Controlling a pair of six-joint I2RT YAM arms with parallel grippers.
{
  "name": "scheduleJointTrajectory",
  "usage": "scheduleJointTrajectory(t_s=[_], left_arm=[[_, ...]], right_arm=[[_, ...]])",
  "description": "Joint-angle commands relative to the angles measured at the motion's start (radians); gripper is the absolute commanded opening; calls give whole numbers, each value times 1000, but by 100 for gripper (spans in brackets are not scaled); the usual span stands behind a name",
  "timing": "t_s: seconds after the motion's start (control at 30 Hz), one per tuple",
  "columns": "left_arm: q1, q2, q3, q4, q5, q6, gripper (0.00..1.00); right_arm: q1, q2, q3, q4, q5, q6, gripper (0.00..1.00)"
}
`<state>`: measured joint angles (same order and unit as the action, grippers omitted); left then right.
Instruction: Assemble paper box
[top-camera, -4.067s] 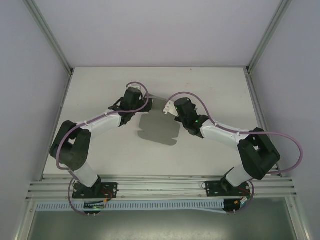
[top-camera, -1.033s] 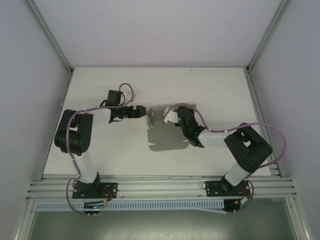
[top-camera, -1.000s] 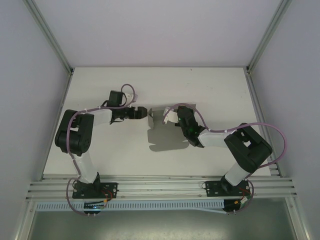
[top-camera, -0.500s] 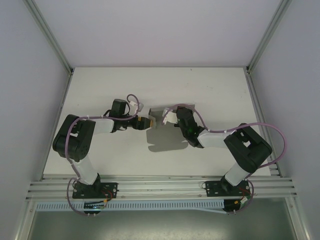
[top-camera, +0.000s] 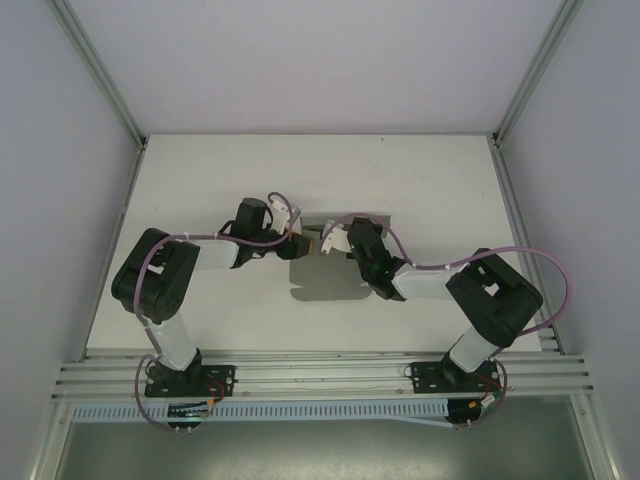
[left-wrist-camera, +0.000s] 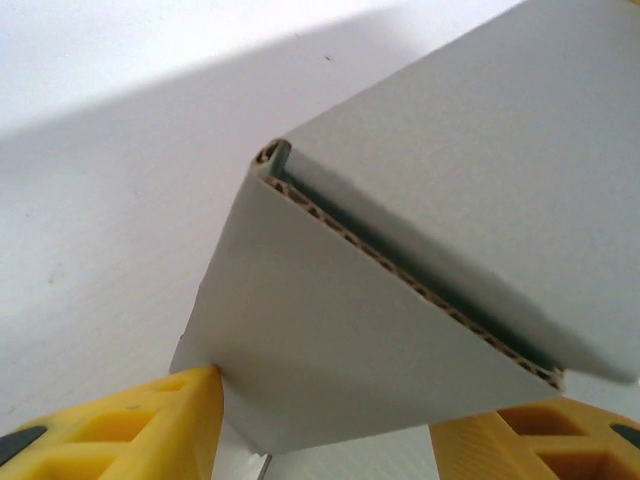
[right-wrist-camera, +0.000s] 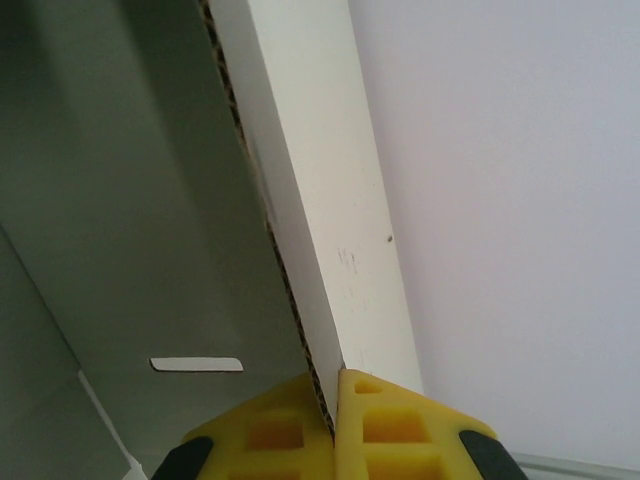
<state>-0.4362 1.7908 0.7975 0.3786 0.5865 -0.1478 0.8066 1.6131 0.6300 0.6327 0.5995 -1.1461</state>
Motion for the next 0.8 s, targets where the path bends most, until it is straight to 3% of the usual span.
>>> scheduleJointTrajectory(t_s=[0.0, 0.1, 0.27, 0.33, 0.47, 0.57, 0.63, 0.77], left_arm=[[-35, 10, -11, 103, -166, -35, 61], [-64, 1, -49, 148, -280, -43, 61], [-72, -1, -109, 274, -308, -53, 66], [-72, 0, -125, 338, -296, -32, 67], [-72, 19, -95, 381, -285, -12, 60], [-72, 33, -69, 401, -272, -1, 64], [-72, 41, -75, 447, -195, 24, 69], [-73, 51, -79, 470, -105, 53, 64]], right_arm=[[56, 0, -48, -10, -5, 19, 0], [79, 1, -71, -7, 34, 31, 0], [87, 0, -82, -29, 60, 67, 0], [87, 1, -81, -38, 50, 75, 0], [86, 2, -72, -60, 26, 80, 0], [80, 5, -66, -83, 10, 91, 0], [71, 8, -64, -83, 5, 97, 0], [56, -1, -51, -114, -14, 105, 0]])
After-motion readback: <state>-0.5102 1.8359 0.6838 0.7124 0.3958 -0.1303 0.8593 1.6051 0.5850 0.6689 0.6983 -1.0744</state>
